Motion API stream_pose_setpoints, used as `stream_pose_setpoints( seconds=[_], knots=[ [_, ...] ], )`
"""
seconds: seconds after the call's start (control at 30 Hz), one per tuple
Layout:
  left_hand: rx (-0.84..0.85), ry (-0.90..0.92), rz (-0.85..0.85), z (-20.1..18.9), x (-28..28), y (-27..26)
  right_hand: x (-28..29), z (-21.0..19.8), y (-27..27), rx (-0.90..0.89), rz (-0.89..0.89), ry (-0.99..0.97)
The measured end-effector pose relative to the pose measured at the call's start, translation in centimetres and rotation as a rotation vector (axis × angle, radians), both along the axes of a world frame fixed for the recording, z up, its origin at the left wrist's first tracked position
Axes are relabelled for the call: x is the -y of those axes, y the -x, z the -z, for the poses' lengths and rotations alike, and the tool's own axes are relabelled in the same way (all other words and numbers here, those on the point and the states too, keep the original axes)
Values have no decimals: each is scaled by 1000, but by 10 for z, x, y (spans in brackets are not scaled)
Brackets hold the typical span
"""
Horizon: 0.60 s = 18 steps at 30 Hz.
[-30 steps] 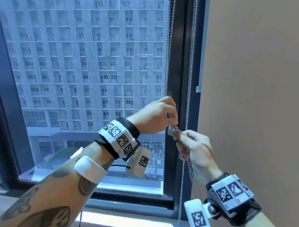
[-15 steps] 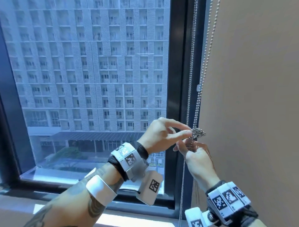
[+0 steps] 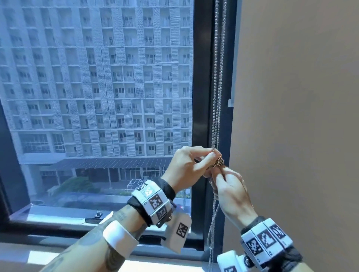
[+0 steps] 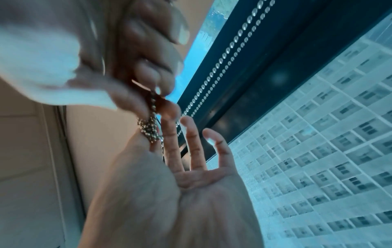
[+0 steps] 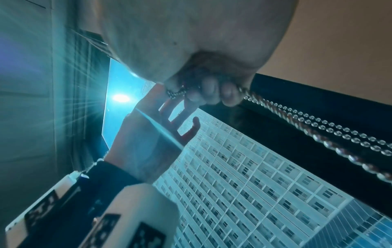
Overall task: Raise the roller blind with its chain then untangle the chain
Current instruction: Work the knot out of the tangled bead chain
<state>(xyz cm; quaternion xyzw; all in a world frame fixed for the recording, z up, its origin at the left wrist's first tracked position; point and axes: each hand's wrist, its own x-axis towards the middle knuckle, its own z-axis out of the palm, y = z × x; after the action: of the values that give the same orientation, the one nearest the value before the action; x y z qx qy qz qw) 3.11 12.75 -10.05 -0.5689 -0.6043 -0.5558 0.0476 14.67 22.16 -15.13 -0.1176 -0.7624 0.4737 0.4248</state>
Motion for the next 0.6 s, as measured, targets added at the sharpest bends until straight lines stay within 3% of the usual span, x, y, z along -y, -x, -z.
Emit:
stream_pose_setpoints(
  seconds=[0.13,0.23,0.43,0.6],
  knots=[
    [-81,14,-16,-8,-2,6,5,14,7,48,78,-47],
    [-29,-32,19,-2,-6,8,8,17,10,53,32,-13],
    [131,-35,100,15,-10,1,5,-2,4,67,115,-68],
    [-55,-56,-47,-2,-14,14,-2,6,7,74,190,-52]
  ],
)
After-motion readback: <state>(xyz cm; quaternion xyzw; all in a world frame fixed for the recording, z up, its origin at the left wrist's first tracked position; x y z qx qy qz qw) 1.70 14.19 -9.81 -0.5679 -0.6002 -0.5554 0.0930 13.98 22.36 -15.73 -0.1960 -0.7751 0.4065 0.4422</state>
